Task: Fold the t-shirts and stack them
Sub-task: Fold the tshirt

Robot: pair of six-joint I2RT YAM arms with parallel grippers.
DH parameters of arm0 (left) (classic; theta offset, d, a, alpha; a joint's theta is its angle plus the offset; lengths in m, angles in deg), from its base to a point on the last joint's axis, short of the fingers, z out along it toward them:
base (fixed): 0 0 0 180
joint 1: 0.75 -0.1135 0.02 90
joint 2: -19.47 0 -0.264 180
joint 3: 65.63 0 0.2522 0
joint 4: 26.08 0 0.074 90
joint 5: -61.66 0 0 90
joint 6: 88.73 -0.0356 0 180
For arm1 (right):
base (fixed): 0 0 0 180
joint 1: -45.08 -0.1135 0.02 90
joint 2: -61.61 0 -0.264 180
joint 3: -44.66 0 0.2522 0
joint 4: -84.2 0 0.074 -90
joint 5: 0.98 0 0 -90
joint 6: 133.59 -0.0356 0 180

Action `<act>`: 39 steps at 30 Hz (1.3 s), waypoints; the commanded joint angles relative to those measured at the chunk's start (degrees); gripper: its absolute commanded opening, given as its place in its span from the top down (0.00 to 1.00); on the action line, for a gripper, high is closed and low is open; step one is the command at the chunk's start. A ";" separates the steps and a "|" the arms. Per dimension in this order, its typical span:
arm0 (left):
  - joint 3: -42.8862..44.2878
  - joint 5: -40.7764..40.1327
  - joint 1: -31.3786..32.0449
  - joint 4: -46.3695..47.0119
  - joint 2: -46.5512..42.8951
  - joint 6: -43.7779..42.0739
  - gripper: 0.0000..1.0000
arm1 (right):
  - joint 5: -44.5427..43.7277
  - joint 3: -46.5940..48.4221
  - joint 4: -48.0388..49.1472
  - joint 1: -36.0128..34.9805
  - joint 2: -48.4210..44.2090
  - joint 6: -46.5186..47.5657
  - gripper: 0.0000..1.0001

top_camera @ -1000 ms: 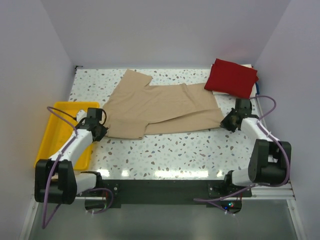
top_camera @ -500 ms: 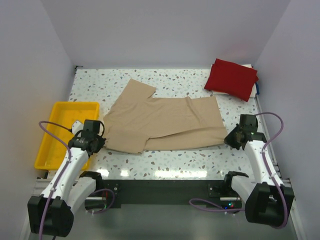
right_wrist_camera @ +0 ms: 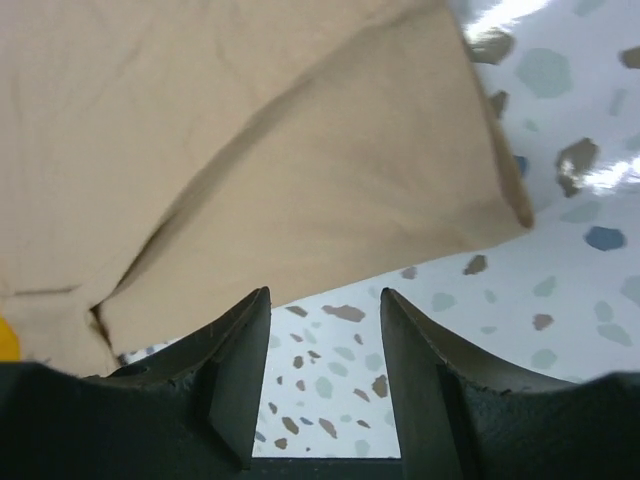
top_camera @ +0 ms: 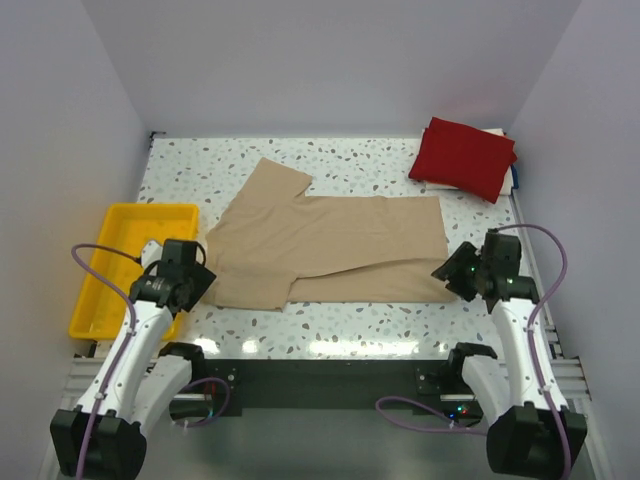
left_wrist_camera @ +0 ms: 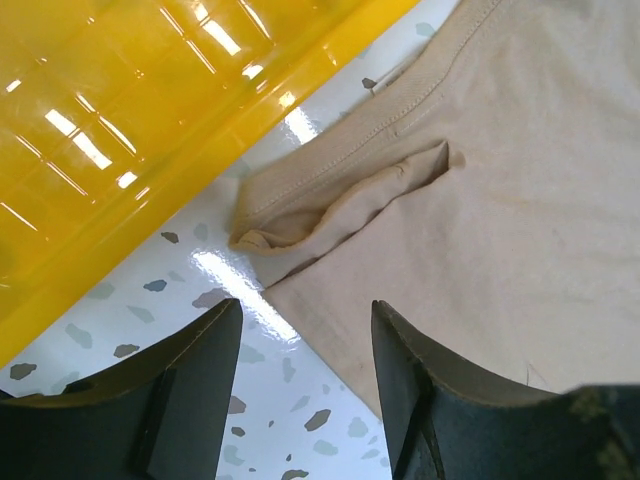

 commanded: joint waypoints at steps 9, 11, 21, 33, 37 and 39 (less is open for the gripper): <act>-3.29 -3.11 8.83 -0.54 -1.71 7.63 0.43 | -0.72 -2.52 19.00 -32.74 -2.09 -12.05 0.55; -4.44 -3.11 9.36 0.43 -0.12 8.25 0.43 | -6.06 -2.26 23.66 -41.79 2.38 -14.86 0.55; -9.71 -1.80 9.71 6.40 0.32 7.72 0.50 | -16.01 5.55 40.80 -65.30 26.29 -20.32 0.57; -12.70 -1.36 9.71 12.38 -1.52 4.82 0.70 | -17.34 14.35 52.23 -74.28 46.07 -21.73 0.50; -12.53 -1.00 9.71 12.48 -2.23 3.85 0.79 | -17.43 15.23 53.90 -74.28 49.24 -22.26 0.47; -12.18 -1.09 9.71 12.65 -2.14 3.42 0.83 | -17.43 15.32 54.52 -74.28 50.12 -22.87 0.47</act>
